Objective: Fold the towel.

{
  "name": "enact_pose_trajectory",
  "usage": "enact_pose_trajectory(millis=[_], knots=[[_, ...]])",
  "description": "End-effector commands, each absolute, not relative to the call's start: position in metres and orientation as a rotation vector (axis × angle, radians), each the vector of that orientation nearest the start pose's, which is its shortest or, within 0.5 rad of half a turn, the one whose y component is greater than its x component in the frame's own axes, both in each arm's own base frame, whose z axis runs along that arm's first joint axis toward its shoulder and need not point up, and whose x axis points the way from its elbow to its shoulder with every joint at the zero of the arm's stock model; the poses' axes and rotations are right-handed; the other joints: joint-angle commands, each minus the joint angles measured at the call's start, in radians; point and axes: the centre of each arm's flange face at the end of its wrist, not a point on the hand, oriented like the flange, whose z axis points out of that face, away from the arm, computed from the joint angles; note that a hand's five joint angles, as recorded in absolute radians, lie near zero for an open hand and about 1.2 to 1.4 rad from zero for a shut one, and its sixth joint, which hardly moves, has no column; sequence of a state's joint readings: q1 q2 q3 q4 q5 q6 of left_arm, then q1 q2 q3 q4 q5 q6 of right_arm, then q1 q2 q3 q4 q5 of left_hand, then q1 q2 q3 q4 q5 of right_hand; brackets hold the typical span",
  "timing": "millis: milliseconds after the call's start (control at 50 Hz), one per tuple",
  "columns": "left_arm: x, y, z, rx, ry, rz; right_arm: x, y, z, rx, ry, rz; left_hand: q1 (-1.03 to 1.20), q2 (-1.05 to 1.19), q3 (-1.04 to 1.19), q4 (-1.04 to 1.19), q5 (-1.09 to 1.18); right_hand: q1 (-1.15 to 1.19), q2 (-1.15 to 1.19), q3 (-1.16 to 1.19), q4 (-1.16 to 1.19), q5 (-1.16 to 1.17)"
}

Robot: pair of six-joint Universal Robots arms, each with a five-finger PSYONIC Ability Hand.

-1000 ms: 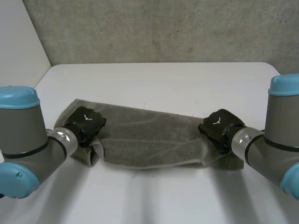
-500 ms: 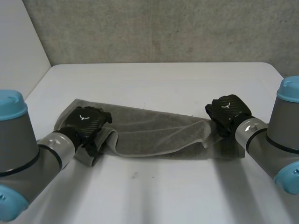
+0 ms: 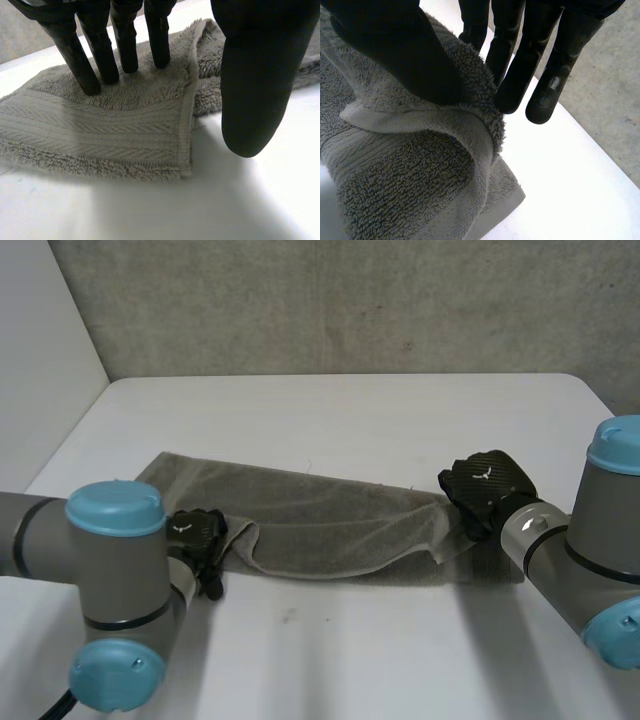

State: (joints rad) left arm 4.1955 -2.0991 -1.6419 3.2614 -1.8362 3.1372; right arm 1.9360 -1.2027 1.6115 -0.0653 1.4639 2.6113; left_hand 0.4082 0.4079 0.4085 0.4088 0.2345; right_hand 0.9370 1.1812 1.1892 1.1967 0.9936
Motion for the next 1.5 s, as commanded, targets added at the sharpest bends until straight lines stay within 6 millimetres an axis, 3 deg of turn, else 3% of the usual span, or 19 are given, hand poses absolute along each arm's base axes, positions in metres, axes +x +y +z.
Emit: enact_pose_trajectory(millis=[20, 240, 400, 500, 540, 720, 820, 900, 1000, 1040, 1060, 1080, 1100, 1140, 1240, 1340, 1440, 1460, 1500], knots=[[-0.269, -0.259, 0.119, 0.433, 2.609, -1.723, 0.254, -0.268, 0.181, -1.203, 2.278, -1.812, 0.368, 0.368, 0.368, 0.367, 0.367, 0.459, 0.215, 0.207, 0.2, 0.228], [-0.254, -0.272, 0.127, 0.362, 2.565, -1.761, 0.252, -0.276, 0.187, -1.206, 2.271, -1.867, 0.821, 0.821, 0.821, 0.821, 0.82, 0.459, 0.215, 0.207, 0.2, 0.228], [-0.238, -0.263, 0.169, 0.459, 2.42, -1.829, 0.249, -0.275, 0.193, -1.361, 2.266, -1.89, 0.988, 0.988, 0.988, 0.988, 0.987, 0.459, 0.215, 0.207, 0.2, 0.228], [-0.229, -0.246, 0.194, 0.805, 2.273, -1.793, 0.242, -0.271, 0.194, -1.5, 2.317, -1.813, 0.988, 0.988, 0.988, 0.988, 0.987, 0.459, 0.215, 0.207, 0.2, 0.228], [-0.224, -0.241, 0.198, 0.91, 2.237, -1.745, 0.232, -0.254, 0.19, -1.696, 2.402, -1.585, 0.988, 0.988, 0.988, 0.988, 0.987, 0.459, 0.215, 0.207, 0.2, 0.228], [-0.2, -0.212, 0.19, 1.318, 2.299, -1.349, 0.222, -0.219, 0.181, -1.921, 2.447, -1.195, 0.988, 0.988, 0.988, 0.988, 0.987, 0.459, 0.215, 0.207, 0.2, 0.228], [-0.198, -0.225, 0.183, 1.335, 2.322, -1.316, 0.23, -0.234, 0.18, -1.923, 2.417, -1.295, 0.988, 0.988, 0.988, 0.988, 0.987, 0.459, 0.215, 0.207, 0.2, 0.228], [-0.209, -0.265, 0.193, 1.289, 2.212, -1.47, 0.245, -0.264, 0.19, -1.872, 2.372, -1.518, 0.988, 0.988, 0.988, 0.988, 0.987, 0.459, 0.215, 0.207, 0.2, 0.228], [-0.229, -0.322, 0.235, 1.167, 1.944, -1.786, 0.266, -0.313, 0.234, -1.656, 2.251, -1.999, 0.988, 0.988, 0.988, 0.988, 0.987, 0.459, 0.215, 0.207, 0.2, 0.228], [-0.24, -0.336, 0.26, 1.112, 1.823, -1.924, 0.276, -0.343, 0.29, -1.358, 2.085, -2.411, 0.988, 0.988, 0.988, 0.988, 0.987, 0.459, 0.215, 0.207, 0.2, 0.228], [-0.252, -0.348, 0.29, 1.049, 1.676, -2.062, 0.276, -0.343, 0.29, -1.356, 2.084, -2.413, 0.988, 0.988, 0.988, 0.988, 0.987, 0.459, 0.215, 0.207, 0.2, 0.228], [-0.261, -0.357, 0.326, 0.955, 1.519, -2.198, 0.278, -0.352, 0.322, -1.191, 1.953, -2.609, 0.988, 0.988, 0.988, 0.988, 0.987, 0.459, 0.215, 0.207, 0.2, 0.228], [-0.261, -0.357, 0.326, 0.954, 1.517, -2.2, 0.278, -0.352, 0.322, -1.189, 1.951, -2.611, 0.988, 0.988, 0.988, 0.988, 0.987, 0.459, 0.215, 0.207, 0.2, 0.228], [-0.269, -0.361, 0.39, 0.747, 1.258, -2.422, 0.276, -0.356, 0.377, -0.895, 1.648, -2.899, 0.988, 0.988, 0.988, 0.988, 0.987, 0.459, 0.215, 0.207, 0.2, 0.228], [-0.267, -0.355, 0.43, 0.564, 1.114, -2.626, 0.27, -0.338, 0.419, -0.693, 1.369, -3.068, 0.988, 0.988, 0.988, 0.988, 0.987, 0.459, 0.215, 0.207, 0.2, 0.228], [-0.262, -0.351, 0.427, 0.538, 1.194, -2.685, 0.27, -0.331, 0.395, -0.814, 1.5, -2.955, 0.988, 0.988, 0.988, 0.988, 0.987, 0.459, 0.215, 0.207, 0.2, 0.228], [-0.254, -0.341, 0.327, 0.724, 1.71, -2.464, 0.27, -0.322, 0.338, -1.1, 1.78, -2.614, 0.988, 0.988, 0.988, 0.988, 0.987, 0.459, 0.215, 0.207, 0.2, 0.228], [-0.254, -0.341, 0.327, 0.724, 1.711, -2.463, 0.27, -0.322, 0.338, -1.101, 1.781, -2.613, 0.988, 0.988, 0.988, 0.988, 0.987, 0.459, 0.215, 0.207, 0.2, 0.228], [-0.253, -0.335, 0.301, 0.789, 1.807, -2.39, 0.269, -0.304, 0.287, -1.305, 1.988, -2.257, 0.988, 0.988, 0.988, 0.988, 0.987, 0.459, 0.215, 0.207, 0.2, 0.228]])
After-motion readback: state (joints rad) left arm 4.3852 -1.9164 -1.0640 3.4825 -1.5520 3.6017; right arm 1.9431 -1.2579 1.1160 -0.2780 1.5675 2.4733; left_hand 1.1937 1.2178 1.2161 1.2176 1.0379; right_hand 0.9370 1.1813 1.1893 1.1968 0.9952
